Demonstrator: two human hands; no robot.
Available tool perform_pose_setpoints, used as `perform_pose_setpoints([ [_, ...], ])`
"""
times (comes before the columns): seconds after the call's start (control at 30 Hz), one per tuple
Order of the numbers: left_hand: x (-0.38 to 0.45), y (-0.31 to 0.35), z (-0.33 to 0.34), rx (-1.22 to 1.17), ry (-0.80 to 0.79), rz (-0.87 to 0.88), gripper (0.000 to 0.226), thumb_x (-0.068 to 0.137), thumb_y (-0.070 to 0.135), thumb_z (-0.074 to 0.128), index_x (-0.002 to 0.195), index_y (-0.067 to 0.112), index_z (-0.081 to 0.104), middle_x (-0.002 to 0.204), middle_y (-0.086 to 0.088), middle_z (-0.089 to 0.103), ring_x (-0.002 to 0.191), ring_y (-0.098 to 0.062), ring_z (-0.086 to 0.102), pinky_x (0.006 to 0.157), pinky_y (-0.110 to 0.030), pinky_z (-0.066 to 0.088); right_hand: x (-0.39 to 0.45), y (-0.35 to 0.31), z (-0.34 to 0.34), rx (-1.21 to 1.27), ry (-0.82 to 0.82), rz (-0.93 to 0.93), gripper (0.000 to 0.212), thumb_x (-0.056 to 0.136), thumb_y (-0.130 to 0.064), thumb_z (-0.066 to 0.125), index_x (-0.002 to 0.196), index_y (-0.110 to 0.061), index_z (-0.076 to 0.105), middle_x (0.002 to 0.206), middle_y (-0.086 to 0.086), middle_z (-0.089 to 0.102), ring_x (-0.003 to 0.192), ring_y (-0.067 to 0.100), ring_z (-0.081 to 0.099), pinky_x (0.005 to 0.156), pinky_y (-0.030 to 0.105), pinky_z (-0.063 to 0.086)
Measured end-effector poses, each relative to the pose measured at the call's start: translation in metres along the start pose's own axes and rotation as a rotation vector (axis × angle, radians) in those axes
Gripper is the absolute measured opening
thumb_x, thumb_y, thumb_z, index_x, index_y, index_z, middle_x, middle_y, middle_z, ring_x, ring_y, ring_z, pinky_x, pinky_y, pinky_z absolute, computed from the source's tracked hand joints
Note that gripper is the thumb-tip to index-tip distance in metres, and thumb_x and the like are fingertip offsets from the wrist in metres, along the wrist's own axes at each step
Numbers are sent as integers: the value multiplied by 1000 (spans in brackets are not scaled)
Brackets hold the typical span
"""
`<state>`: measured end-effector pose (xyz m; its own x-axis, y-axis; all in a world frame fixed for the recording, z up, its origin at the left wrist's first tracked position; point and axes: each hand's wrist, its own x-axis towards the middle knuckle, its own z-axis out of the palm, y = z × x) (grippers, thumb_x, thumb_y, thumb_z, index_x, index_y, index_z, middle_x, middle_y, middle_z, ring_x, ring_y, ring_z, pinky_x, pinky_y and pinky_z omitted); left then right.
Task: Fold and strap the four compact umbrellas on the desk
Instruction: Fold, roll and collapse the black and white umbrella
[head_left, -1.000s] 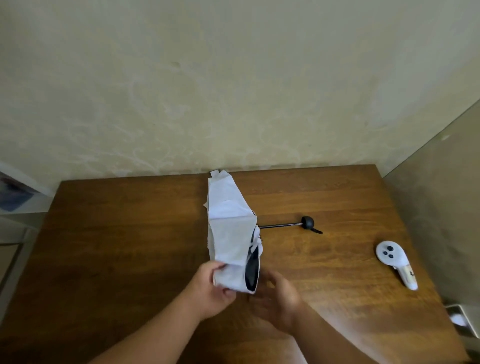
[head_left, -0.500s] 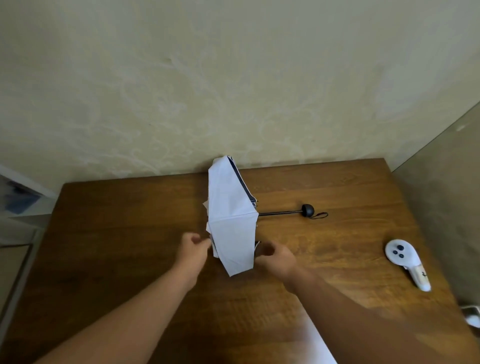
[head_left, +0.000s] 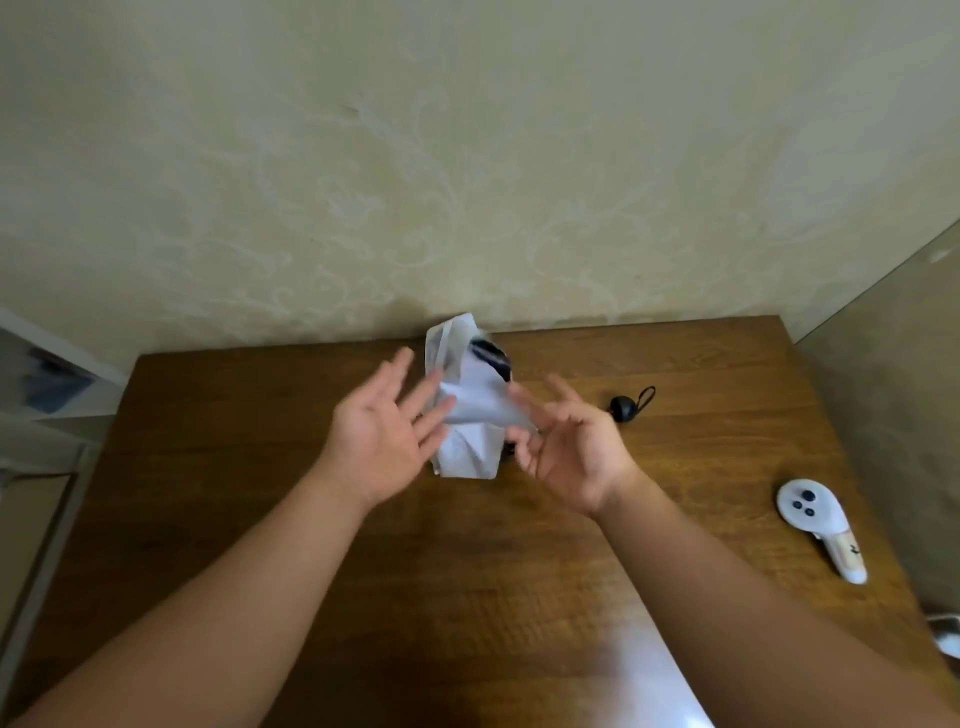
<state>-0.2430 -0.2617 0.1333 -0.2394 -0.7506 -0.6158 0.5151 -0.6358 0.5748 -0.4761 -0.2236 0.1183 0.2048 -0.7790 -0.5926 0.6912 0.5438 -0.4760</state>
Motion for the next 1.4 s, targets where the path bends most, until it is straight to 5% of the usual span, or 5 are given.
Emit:
perform_pose_setpoints([
  [0.1,7,18,-3,-54,205,177,46,105,38,50,151,38,50,147,1,60,132,-27,54,119,-47,33,5,-6,-7,-12,249,-205,78,96,2,54,153,-47,33,134,5,65,103,30,66,99,47,54],
  [0.23,5,-22,-24,524,642,90,30,103,17,54,128,29,64,110,-1,67,97,-19,63,85,-36,52,10,25,-38,-557,540,-129,56,91,-3,60,141,-26,52,101,7,67,75,19,61,64,34,52],
  [0.63,3,-84,-10,1023,357,131,62,96,17,74,144,37,40,142,8,52,122,-14,55,104,-38,53,6,74,-21,-833,211,-60,8,97,-13,70,105,-16,71,96,-5,70,90,13,62,74,24,53],
  [0.93,-5,-72,-12,971,346,86,50,101,18,66,137,40,39,132,-1,59,115,-18,60,73,-21,49,4,51,-10,-662,211,-50,21,91,-12,75,106,-25,69,116,9,67,106,28,63,77,34,51],
  [1.4,-33,-47,-13,384,436,-32,27,104,4,58,126,19,62,123,-10,66,107,-29,71,91,-45,62,-17,45,-8,-783,312,-164,28,90,9,60,103,-15,66,106,11,71,83,20,66,68,29,53],
])
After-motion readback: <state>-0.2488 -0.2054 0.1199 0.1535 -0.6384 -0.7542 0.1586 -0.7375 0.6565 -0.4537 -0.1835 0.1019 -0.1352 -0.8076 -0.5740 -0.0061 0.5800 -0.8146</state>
